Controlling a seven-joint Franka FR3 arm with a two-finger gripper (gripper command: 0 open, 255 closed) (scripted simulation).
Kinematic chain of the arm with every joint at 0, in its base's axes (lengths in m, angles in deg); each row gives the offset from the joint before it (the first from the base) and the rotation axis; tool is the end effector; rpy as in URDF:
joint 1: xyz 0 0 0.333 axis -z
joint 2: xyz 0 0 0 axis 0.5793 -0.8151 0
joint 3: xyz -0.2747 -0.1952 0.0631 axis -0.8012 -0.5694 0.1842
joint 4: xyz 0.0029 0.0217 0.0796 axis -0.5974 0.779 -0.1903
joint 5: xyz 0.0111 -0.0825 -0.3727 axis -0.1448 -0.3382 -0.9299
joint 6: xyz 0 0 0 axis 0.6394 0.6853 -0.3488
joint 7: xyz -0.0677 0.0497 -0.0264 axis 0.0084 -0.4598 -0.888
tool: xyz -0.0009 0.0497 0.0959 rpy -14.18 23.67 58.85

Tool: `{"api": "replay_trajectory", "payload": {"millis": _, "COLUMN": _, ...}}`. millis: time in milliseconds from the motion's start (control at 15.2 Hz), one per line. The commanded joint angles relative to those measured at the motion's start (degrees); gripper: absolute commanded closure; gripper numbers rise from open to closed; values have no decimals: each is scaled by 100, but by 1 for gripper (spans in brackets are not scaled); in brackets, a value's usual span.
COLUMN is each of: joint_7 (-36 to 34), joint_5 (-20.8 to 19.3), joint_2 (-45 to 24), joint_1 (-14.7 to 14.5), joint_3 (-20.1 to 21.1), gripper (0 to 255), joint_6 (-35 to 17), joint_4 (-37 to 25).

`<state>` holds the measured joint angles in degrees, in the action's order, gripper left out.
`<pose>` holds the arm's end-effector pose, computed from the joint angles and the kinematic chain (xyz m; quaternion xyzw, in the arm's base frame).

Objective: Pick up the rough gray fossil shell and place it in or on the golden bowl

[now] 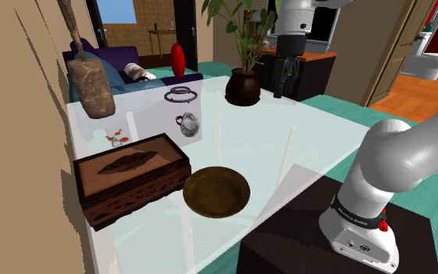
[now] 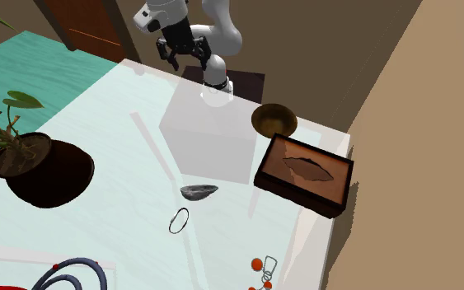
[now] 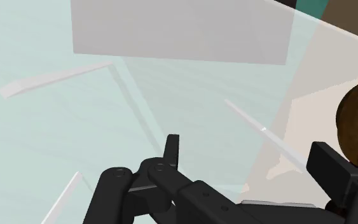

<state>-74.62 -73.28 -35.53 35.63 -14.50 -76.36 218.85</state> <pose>0.2766 -0.0149 0.5859 -0.9974 -0.0118 0.0411 0.0585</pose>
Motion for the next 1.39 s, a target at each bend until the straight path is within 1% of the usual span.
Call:
{"api": "replay_trajectory", "payload": {"millis": 0, "joint_7": 0, "joint_5": 0, "joint_2": 0, "joint_1": 0, "joint_3": 0, "gripper": 0, "joint_6": 0, "joint_4": 0}}
{"api": "replay_trajectory", "payload": {"millis": 330, "joint_7": 721, "joint_5": 55, "joint_2": -1044, "joint_1": -197, "joint_3": -295, "gripper": 0, "joint_6": -752, "joint_4": -324}}
{"api": "replay_trajectory", "payload": {"millis": 660, "joint_7": 1459, "joint_5": 253, "joint_2": -2149, "joint_1": -411, "joint_3": -537, "gripper": 0, "joint_6": -1319, "joint_4": -868}}
{"api": "replay_trajectory", "payload": {"millis": 990, "joint_7": 2208, "joint_5": 582, "joint_2": -3279, "joint_1": -589, "joint_3": -695, "gripper": 0, "joint_6": -1665, "joint_4": -1619}}
{"api": "replay_trajectory", "payload": {"millis": 1320, "joint_7": 2917, "joint_5": 984, "joint_2": -4414, "joint_1": -686, "joint_3": -739, "gripper": 0, "joint_6": -1785, "joint_4": -2571}}
